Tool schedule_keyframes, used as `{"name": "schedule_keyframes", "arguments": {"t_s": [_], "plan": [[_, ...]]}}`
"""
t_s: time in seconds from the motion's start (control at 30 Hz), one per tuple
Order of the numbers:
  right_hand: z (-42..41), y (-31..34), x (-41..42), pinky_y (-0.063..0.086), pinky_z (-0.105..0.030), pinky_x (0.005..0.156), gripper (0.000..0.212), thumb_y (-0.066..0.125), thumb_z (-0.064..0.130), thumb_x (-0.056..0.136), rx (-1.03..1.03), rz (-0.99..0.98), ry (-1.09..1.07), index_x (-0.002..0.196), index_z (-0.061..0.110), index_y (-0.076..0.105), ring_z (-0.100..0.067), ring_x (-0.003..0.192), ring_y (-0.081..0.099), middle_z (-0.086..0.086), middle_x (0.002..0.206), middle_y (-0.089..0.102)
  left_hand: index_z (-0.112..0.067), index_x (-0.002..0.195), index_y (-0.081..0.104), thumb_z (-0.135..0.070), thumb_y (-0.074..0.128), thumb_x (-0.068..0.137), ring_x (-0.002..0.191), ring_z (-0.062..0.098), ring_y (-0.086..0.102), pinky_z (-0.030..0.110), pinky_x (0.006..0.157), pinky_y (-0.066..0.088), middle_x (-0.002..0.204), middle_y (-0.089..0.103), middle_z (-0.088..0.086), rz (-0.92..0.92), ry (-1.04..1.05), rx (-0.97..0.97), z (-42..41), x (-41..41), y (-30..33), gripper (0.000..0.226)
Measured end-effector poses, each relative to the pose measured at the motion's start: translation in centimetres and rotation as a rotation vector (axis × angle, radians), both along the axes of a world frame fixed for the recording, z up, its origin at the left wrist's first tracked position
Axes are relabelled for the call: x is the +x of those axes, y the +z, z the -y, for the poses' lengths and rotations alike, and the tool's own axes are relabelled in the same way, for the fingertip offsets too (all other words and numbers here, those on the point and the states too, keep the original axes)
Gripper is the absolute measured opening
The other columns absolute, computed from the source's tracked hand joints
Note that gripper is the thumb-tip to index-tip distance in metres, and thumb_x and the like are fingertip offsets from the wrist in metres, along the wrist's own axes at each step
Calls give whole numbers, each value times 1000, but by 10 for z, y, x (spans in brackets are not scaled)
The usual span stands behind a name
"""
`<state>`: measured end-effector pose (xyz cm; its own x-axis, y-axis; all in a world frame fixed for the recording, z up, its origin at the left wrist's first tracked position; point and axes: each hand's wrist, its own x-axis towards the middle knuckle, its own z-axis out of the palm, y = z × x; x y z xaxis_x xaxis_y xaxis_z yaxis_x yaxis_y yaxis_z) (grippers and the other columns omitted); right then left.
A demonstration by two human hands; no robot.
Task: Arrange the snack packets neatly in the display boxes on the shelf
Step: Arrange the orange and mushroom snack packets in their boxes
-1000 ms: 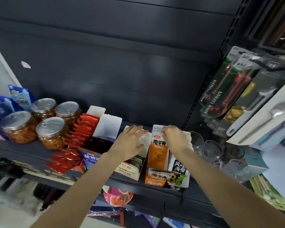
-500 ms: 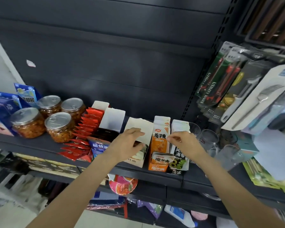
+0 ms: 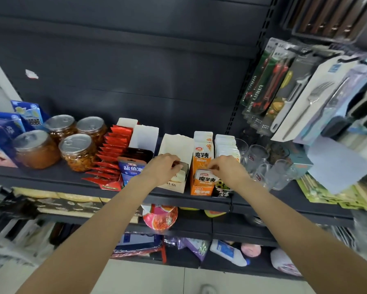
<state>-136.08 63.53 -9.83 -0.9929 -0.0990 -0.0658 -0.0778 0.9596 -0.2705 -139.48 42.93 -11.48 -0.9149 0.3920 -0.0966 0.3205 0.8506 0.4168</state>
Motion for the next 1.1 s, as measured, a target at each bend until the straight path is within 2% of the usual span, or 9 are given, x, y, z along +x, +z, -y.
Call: {"name": "schedule_keyframes", "arguments": {"t_s": [0.2, 0.3, 0.4, 0.5, 0.6, 0.7, 0.83, 0.97, 1.1], "plan": [[-9, 18, 5, 46, -21, 64, 15, 62, 13, 88, -238, -146, -95, 97, 15, 75, -9, 69, 58, -3, 95, 73, -19, 134, 50, -25, 46, 98, 120, 15, 51, 24, 95, 43, 136, 51, 0, 46, -23, 279, -4, 13, 18, 36], [-17, 45, 11, 48, -32, 64, 12, 63, 11, 87, -357, -349, -173, 85, 5, 74, -27, 68, 61, -12, 81, 72, -18, 130, 53, -19, 43, 100, 88, 10, 63, 22, 80, 50, 99, 67, 0, 99, 44, 515, -10, 15, 32, 32], [-26, 70, 18, 43, -18, 60, 11, 66, 14, 86, -558, -473, -246, 85, 8, 75, -12, 63, 60, -3, 78, 72, -18, 127, 53, -22, 42, 100, 66, 15, 64, 25, 70, 54, 75, 66, 4, 279, 161, 753, -17, 15, 44, 29], [-31, 80, 21, 45, -10, 61, 11, 66, 9, 86, -807, -469, -274, 89, 11, 75, 3, 63, 61, 1, 79, 72, -17, 125, 52, -33, 39, 101, 73, 17, 68, 29, 77, 54, 83, 71, 5, 426, 216, 833, -24, 14, 52, 32], [-32, 84, 26, 48, -9, 62, 16, 65, 6, 85, -1005, -405, -260, 83, 19, 74, 5, 63, 63, 12, 71, 72, -14, 118, 55, -41, 40, 99, 88, 20, 70, 33, 88, 50, 94, 73, 5, 551, 306, 984, -24, 10, 56, 36], [-35, 82, 30, 50, -12, 70, 18, 67, 8, 83, -1101, -366, -221, 82, 24, 74, -1, 76, 66, 10, 81, 74, -8, 109, 56, -38, 46, 97, 87, 20, 70, 26, 76, 52, 97, 71, 12, 641, 429, 1251, -17, 8, 63, 33], [-39, 73, 33, 48, -15, 85, 20, 67, 2, 81, -1079, -369, -150, 87, 19, 75, -2, 99, 59, 6, 106, 65, -2, 105, 64, -18, 59, 91, 81, 12, 70, 19, 67, 51, 93, 72, 11, 596, 442, 1276, -9, 10, 67, 21], [-38, 61, 33, 48, -19, 80, 39, 55, -7, 87, -1044, -386, -155, 86, 27, 74, -10, 98, 58, 5, 105, 64, -11, 109, 65, -7, 60, 89, 83, 10, 68, 18, 72, 50, 104, 70, 9, 485, 341, 1278, -1, 17, 70, 20], [-33, 58, 32, 52, -26, 77, 45, 36, -12, 86, -1352, -222, -182, 97, 12, 72, -18, 97, 63, -3, 104, 71, -24, 121, 61, -4, 60, 89, 102, 14, 64, 26, 88, 50, 113, 66, 0, 336, 178, 1101, 5, 25, 75, 38]]}}
